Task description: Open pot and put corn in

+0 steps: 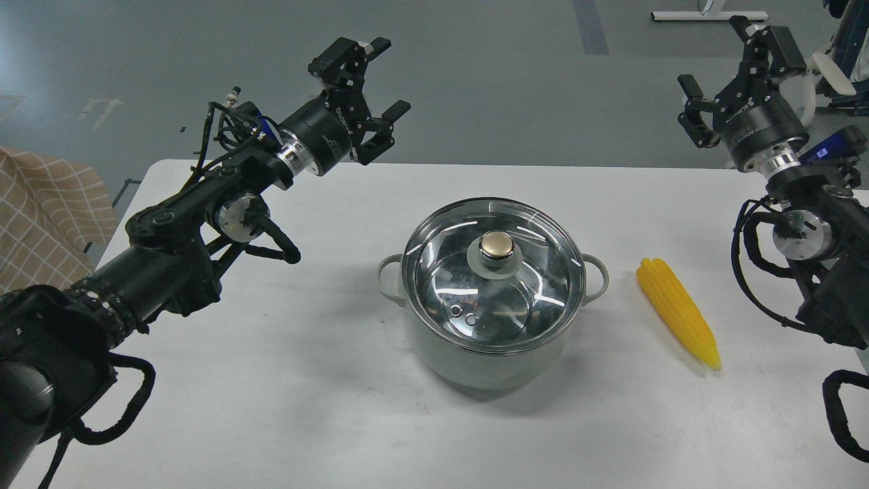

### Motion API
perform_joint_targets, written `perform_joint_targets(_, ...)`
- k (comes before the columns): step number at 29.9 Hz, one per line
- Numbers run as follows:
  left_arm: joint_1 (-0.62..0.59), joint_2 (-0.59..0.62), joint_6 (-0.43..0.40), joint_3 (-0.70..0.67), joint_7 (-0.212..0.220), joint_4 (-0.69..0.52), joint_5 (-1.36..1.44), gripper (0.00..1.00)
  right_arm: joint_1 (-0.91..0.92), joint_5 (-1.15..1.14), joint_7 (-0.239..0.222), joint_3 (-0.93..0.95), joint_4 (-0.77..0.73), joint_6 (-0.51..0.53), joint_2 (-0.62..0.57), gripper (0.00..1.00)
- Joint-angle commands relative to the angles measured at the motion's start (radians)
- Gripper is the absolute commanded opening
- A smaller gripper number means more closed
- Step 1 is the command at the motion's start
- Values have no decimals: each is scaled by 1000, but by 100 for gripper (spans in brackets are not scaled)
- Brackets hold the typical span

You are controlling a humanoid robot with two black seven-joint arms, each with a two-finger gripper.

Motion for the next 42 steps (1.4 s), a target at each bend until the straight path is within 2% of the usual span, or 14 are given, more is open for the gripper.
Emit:
perform_joint_targets(1, 10, 5, -3, 1, 0, -1, 1, 98, 1, 0, 1, 1, -2, 0, 0, 100)
perform_joint_targets(17, 17, -3, 15, -39, 0, 66, 1, 98, 7, 0, 1, -5, -3, 0, 9, 100)
perform_joint_targets(26, 24, -9, 50, -48, -3, 66, 0, 98, 6, 0, 1, 0, 0, 0, 29, 100)
perform_joint_targets(42, 24, -31, 41, -51, -15, 60, 1, 98, 19, 0, 1, 0, 4, 0, 8, 100)
